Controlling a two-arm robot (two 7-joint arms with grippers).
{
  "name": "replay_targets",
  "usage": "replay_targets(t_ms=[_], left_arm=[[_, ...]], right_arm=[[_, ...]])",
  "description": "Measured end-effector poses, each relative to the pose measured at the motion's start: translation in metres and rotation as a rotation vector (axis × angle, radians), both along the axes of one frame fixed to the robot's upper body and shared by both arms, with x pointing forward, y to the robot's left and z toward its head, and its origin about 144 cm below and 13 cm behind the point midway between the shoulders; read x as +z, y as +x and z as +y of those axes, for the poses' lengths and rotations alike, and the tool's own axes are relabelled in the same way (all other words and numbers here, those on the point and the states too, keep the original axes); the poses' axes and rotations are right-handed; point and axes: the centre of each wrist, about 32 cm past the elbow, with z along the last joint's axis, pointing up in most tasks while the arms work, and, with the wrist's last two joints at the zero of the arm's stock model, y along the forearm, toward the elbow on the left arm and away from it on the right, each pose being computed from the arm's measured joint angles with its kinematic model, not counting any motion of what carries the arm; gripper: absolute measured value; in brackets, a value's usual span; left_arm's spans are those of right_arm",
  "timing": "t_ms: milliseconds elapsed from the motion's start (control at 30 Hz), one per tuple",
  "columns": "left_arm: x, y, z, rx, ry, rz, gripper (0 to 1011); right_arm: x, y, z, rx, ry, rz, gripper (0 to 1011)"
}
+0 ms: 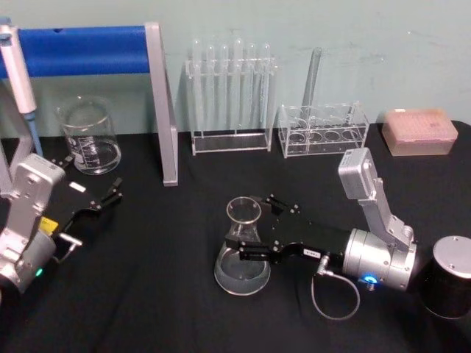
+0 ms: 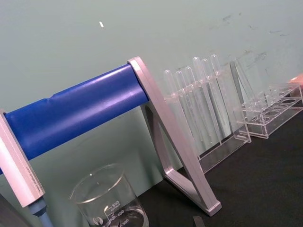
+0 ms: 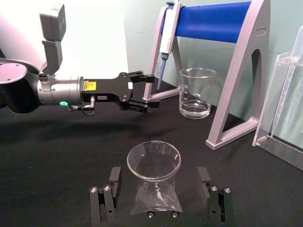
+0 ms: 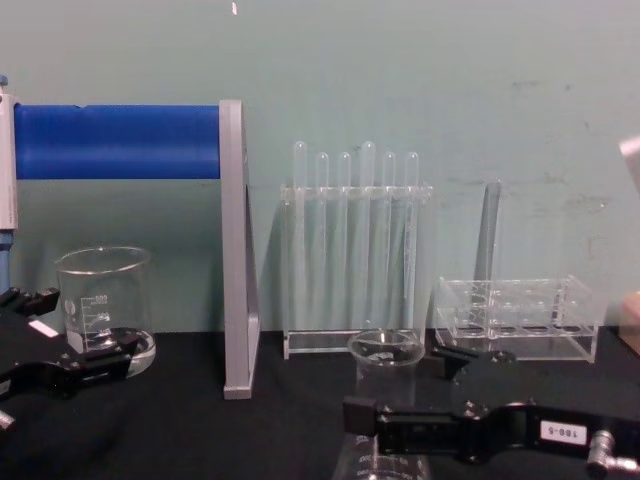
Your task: Grasp the erlenmeyer flask with one hand, shake it three times, then place it back.
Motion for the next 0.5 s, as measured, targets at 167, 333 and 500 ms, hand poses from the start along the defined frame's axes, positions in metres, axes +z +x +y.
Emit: replay_targets(t_ms=[167,333,500], left_arm=[[0.0000,0.0000,0.0000,0.000,0.000,0.000,1001],[0.0000,0.0000,0.0000,0.000,0.000,0.000,1001],[0.0000,0.0000,0.0000,0.000,0.000,0.000,1001]], right_arm=[[0.0000,0.0000,0.0000,0.000,0.001,0.000,1000],[0.0000,0.0000,0.0000,0.000,0.001,0.000,1000],[0.0008,0.0005,-0.0002,0.003,-0.003,0.000,1000]])
